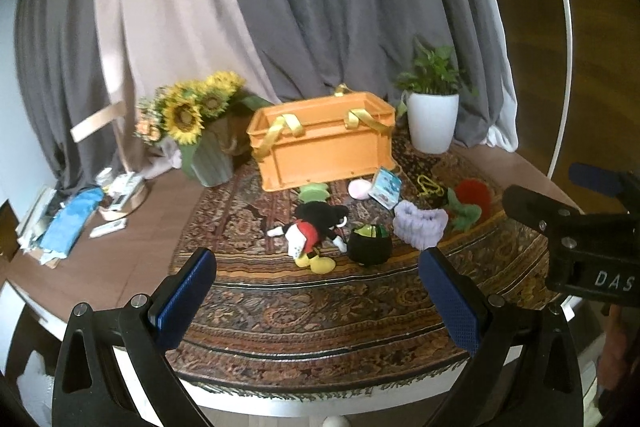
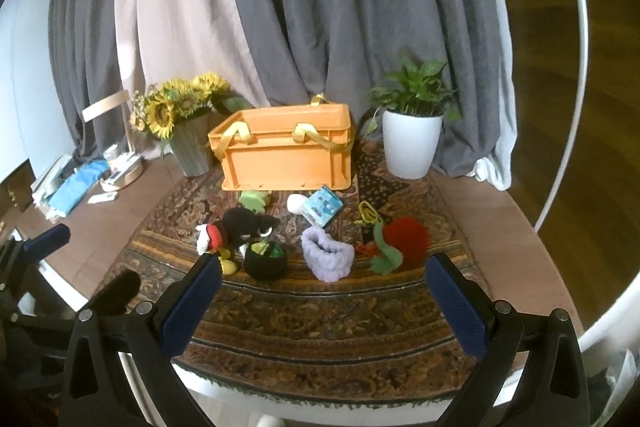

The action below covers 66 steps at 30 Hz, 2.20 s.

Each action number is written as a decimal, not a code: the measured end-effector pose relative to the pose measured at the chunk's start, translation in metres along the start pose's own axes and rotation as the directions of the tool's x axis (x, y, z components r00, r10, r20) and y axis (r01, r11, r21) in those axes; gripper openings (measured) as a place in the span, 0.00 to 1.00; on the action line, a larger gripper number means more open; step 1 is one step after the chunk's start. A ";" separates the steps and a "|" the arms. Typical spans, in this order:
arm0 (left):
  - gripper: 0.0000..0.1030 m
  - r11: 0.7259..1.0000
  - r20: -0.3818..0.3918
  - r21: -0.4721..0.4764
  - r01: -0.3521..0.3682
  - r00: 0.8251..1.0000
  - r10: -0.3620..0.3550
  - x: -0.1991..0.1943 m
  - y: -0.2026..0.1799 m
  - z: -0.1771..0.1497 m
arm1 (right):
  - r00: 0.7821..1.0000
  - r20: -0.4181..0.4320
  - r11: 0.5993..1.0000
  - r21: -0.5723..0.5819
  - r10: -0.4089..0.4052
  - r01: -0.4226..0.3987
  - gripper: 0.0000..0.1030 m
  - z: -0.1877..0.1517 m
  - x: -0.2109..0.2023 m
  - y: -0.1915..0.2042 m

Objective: Organize soft objects
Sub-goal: 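Grasp the lavender fuzzy ring with the right tool while the left tool grasps the green-topped black pot plush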

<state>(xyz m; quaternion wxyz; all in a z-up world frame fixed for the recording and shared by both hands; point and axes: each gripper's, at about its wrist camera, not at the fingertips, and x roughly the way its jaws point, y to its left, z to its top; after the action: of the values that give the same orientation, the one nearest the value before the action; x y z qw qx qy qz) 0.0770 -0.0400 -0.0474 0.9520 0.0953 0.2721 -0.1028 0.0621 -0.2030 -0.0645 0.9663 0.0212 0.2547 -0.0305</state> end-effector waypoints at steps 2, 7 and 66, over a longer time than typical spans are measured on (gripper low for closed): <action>1.00 1.000 -0.017 0.008 0.021 1.000 -0.021 0.016 0.003 0.002 | 1.000 -0.024 1.000 0.008 0.001 -0.001 0.99 0.003 0.015 0.000; 0.97 0.995 -0.056 0.051 0.088 0.995 -0.085 0.055 0.007 0.007 | 0.995 -0.093 0.999 0.044 0.023 -0.019 0.99 0.008 0.056 0.002; 0.59 0.986 -0.209 -0.102 0.129 0.967 -0.148 0.203 -0.044 -0.005 | 0.850 -0.426 0.936 -0.016 0.311 -0.351 0.29 -0.003 0.250 -0.039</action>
<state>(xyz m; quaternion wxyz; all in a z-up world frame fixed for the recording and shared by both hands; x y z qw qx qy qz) 0.2321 -0.1103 -0.1657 0.9105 0.0447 0.3843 -0.1460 0.2749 -0.2536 -0.1918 0.8800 0.0257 0.4487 0.1534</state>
